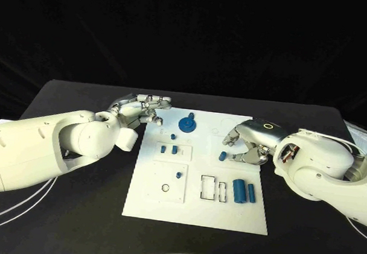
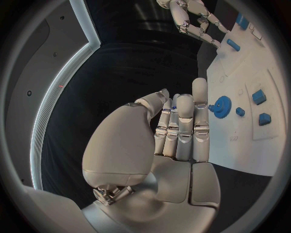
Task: Assemble the parts on the task board
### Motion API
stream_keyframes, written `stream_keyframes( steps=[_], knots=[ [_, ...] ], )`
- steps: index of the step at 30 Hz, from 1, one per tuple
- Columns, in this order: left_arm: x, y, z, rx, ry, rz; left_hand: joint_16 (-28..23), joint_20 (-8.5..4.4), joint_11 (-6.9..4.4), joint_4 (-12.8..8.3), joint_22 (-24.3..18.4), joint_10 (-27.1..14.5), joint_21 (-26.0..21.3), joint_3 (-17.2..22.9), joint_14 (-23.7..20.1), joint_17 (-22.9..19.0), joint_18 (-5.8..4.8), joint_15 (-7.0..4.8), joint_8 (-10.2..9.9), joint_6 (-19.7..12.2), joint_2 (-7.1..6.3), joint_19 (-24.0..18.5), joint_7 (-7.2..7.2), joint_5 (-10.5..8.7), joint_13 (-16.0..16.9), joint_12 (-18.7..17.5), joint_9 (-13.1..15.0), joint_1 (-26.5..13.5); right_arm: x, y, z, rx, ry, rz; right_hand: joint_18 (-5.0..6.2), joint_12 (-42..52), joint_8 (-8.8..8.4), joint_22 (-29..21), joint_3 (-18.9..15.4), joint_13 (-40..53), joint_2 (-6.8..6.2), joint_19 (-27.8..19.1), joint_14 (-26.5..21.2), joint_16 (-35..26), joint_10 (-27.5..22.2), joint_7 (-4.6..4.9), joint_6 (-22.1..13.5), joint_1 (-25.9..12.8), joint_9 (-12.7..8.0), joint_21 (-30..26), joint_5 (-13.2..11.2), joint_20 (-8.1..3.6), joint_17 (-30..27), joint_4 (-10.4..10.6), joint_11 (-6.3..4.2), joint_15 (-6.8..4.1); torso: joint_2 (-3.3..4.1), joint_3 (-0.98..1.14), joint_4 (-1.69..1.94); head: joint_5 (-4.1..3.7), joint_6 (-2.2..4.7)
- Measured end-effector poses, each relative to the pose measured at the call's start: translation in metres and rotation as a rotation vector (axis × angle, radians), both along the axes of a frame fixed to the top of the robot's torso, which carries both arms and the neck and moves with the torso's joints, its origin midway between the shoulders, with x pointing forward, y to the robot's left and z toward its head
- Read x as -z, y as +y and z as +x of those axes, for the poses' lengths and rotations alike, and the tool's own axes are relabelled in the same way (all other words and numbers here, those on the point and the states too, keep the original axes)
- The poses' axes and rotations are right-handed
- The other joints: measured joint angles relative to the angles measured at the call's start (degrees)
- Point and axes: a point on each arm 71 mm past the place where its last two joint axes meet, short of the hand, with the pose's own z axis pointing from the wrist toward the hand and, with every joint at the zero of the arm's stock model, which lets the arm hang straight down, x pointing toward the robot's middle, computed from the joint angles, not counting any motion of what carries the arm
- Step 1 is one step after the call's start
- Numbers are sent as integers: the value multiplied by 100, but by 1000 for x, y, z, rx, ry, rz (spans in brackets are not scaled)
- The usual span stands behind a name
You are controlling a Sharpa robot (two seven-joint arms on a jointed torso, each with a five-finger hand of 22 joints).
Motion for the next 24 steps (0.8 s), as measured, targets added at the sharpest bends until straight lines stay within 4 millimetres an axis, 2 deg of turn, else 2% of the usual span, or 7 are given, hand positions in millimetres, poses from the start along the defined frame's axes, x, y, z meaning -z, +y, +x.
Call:
stream_keyframes(
  steps=[5, 7, 16, 24],
  knots=[
    [0, 0, 0, 1, 0, 0, 0, 0, 0, 0, 0, 0, 0, 0, 0, 0, 0, 0, 0, 0, 0, 0, 0, 0, 0, 0, 0, 0, 4, 4, 2, -8, 3, -12, 0, 47, 0, 0, -18, 1, 96, 0, 0, 0, 5, -54, 54, 97, 0, 0, 0, 0, -19, 13, -5, 0, 1, -1, 4, 8, 4],
    [1, 0, 0, 1, 1, 1, 0, 0, 0, 0, 0, 0, 0, 0, 0, 0, 0, 0, 0, 0, 0, 0, 0, 0, 0, 0, 0, 0, 7, 8, 2, -14, 9, -14, 0, 120, 0, 0, -14, 8, 136, 21, 0, -26, 119, -92, 102, 136, 3, 0, 0, -20, -30, 16, -41, 0, 3, -4, 4, 13, 4],
    [1, 0, 0, 2, 1, 1, 0, 0, 0, 0, 0, 0, 0, 0, 1, 0, 0, 1, 0, 0, 0, 0, 0, 0, 0, 0, 0, 0, 18, 17, 3, -36, 38, -25, 0, 244, 44, 72, 111, 0, 265, 42, 0, -31, 528, -110, 403, 202, 31, 0, 0, -41, -45, 138, -71, 0, 5, -5, 1, 25, -21],
    [1, 0, 0, 3, 2, 1, 0, 0, 0, 0, 0, 0, 0, 0, 1, 1, 0, 1, 0, 0, 0, 0, 0, 0, 0, 0, 0, 0, 20, 18, 6, -38, 42, -37, 0, 244, 89, 163, 261, -6, 331, 73, 0, -8, 734, -137, 593, 269, 53, 46, -68, -72, 7, 130, -107, -41, 5, -6, 1, 29, -49]
  ],
)
